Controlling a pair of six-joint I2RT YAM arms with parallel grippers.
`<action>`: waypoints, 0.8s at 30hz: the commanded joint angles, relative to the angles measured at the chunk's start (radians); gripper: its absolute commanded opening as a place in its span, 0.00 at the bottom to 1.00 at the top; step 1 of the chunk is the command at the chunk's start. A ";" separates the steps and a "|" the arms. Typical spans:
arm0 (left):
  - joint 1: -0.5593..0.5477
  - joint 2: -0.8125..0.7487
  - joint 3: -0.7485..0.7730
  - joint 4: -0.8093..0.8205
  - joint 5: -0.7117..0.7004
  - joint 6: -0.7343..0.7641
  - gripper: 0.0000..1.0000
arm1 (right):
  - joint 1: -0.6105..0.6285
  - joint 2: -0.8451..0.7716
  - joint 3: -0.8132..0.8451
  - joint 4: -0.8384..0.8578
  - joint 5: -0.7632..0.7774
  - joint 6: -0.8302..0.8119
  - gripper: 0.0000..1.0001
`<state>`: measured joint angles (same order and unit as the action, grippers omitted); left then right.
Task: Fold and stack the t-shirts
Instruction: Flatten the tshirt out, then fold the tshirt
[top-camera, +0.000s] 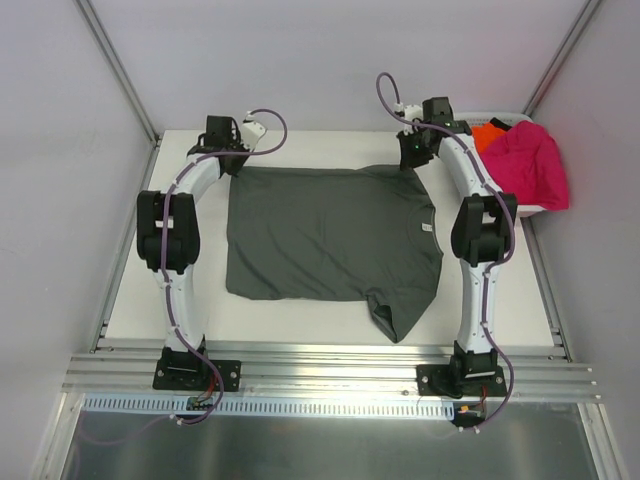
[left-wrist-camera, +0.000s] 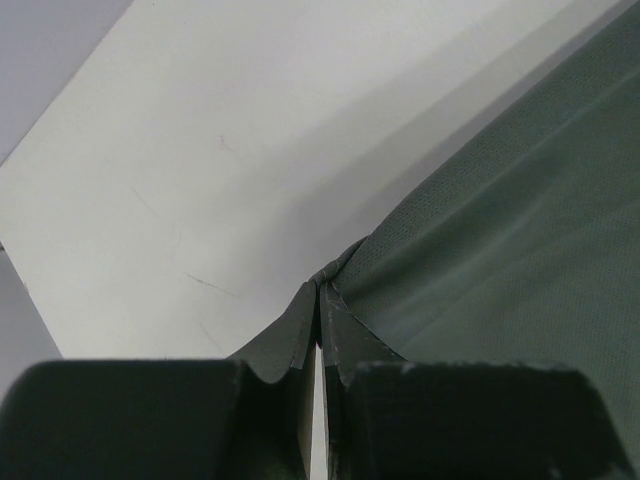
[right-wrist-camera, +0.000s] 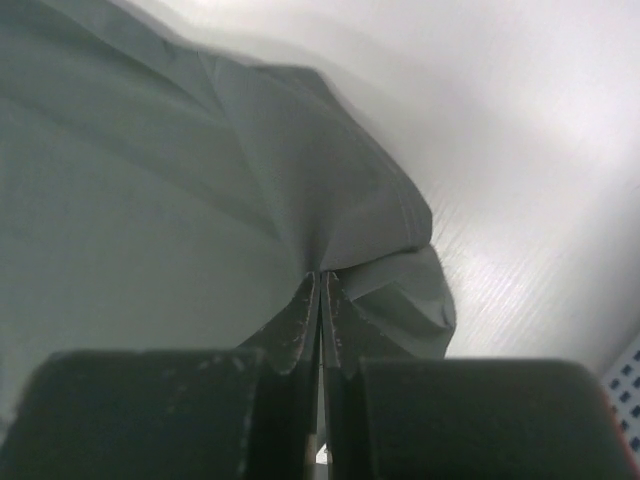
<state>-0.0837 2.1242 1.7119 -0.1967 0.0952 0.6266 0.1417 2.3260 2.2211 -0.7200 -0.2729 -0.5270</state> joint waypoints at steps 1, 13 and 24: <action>0.009 -0.112 -0.059 0.011 -0.006 -0.013 0.00 | 0.006 -0.122 -0.059 -0.022 -0.025 -0.018 0.00; 0.016 -0.222 -0.179 0.010 -0.012 -0.027 0.00 | -0.022 -0.286 -0.242 -0.059 -0.042 -0.036 0.00; 0.018 -0.283 -0.228 -0.001 0.006 -0.018 0.00 | -0.024 -0.358 -0.333 -0.073 -0.040 -0.050 0.00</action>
<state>-0.0765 1.9186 1.4979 -0.1997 0.0952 0.6136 0.1226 2.0464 1.9011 -0.7734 -0.2962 -0.5488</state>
